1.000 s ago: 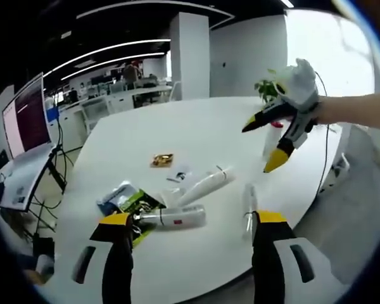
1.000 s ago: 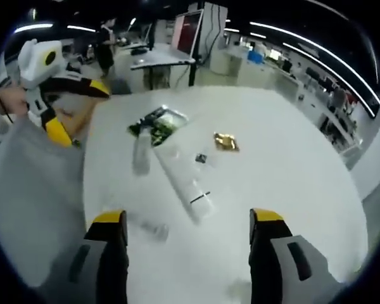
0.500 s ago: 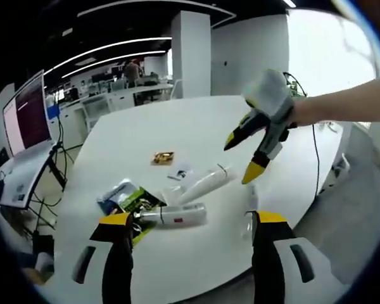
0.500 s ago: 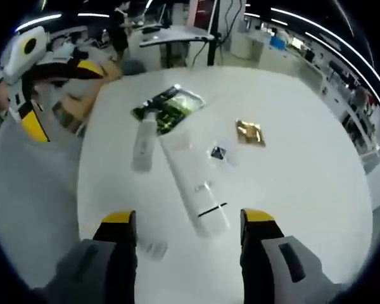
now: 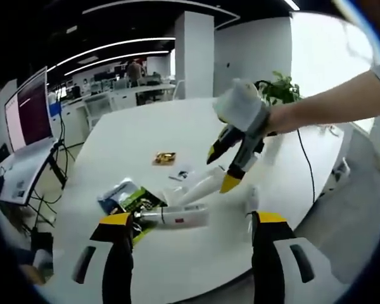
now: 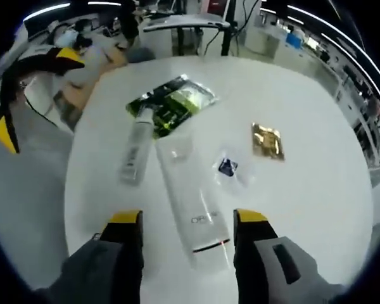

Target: Arrange the skincare products in the storage area until every visible bottle or jar stands upright without overlapping.

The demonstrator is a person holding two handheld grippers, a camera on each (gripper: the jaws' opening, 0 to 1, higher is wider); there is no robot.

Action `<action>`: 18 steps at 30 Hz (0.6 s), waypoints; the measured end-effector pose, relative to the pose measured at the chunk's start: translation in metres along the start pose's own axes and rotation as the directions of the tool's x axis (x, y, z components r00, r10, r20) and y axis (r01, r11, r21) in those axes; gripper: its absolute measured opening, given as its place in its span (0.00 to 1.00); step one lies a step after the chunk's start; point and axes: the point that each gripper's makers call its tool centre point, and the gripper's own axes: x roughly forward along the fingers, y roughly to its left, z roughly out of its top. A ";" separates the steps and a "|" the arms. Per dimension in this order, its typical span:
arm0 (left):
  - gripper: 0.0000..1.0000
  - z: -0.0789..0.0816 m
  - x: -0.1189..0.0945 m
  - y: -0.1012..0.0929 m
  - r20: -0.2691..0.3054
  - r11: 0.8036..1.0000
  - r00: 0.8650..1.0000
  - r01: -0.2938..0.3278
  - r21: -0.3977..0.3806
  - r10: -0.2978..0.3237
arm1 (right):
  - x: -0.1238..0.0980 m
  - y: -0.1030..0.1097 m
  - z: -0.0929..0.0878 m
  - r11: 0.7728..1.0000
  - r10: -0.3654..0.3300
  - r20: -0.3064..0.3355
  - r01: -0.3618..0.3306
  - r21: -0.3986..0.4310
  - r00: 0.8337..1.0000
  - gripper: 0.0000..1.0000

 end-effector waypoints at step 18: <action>0.69 0.000 -0.001 0.003 0.002 1.000 1.000 -0.011 -0.013 0.011 | 0.037 0.003 0.010 0.991 0.033 -0.077 -0.042 -0.125 0.996 0.49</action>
